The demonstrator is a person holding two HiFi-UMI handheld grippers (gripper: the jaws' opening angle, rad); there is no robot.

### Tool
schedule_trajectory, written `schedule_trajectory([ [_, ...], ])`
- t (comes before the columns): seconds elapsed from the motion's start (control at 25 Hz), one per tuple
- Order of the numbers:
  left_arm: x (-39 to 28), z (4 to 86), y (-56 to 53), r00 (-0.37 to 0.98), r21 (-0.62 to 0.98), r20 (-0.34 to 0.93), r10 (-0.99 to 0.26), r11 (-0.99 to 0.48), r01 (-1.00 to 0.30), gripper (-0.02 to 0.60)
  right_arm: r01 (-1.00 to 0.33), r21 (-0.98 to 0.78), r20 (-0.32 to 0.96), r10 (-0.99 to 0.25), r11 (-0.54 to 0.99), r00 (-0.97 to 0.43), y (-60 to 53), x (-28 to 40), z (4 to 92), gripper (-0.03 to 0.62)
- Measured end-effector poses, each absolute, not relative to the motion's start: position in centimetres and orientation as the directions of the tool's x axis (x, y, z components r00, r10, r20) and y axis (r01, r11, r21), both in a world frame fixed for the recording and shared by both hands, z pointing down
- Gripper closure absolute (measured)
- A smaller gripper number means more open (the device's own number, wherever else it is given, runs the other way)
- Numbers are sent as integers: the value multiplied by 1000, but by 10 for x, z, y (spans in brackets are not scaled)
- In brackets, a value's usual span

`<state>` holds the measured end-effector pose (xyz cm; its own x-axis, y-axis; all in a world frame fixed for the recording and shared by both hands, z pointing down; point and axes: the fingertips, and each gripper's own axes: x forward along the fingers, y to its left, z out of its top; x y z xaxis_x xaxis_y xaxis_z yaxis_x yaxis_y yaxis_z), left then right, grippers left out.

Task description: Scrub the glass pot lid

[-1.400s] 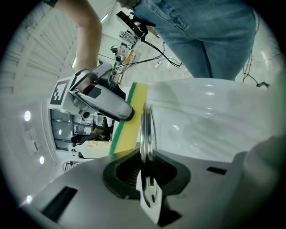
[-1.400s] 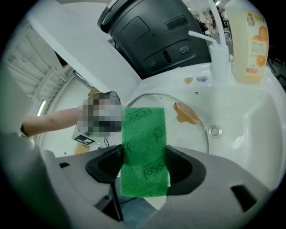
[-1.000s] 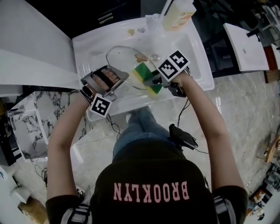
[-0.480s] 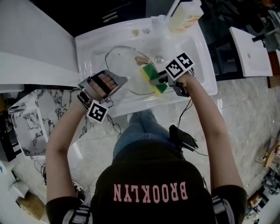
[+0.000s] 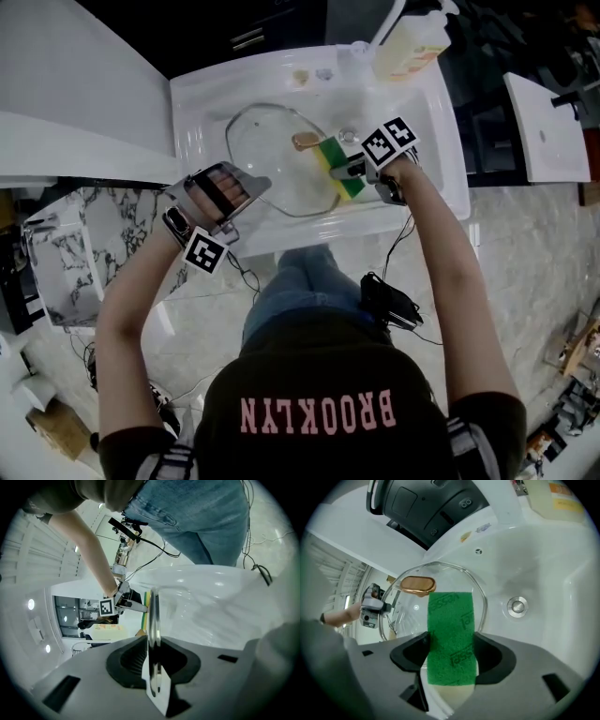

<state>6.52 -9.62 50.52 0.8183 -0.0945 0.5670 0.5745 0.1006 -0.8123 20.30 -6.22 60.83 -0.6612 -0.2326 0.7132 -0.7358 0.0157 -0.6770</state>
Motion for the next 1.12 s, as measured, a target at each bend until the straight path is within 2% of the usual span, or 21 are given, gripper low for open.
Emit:
schedule_trajectory([
  [0.4, 66, 503, -96, 812, -805, 575, -102, 109, 583, 529, -851, -516, 837, -270, -98, -476, -83, 246, 651, 315],
  [0.56, 66, 503, -97, 812, -805, 574, -109, 111, 583, 529, -865, -494, 838, -312, -87, -447, -90, 254, 641, 315],
  [0.88, 65, 505, -98, 815, -807, 568, -115, 117, 579, 526, -846, -527, 704, -516, 80, -488, -111, 250, 532, 315],
  [1.12, 62, 507, -99, 818, -810, 562, -120, 121, 574, 525, -836, -465, 628, -557, 291, -543, -120, 204, 457, 314],
])
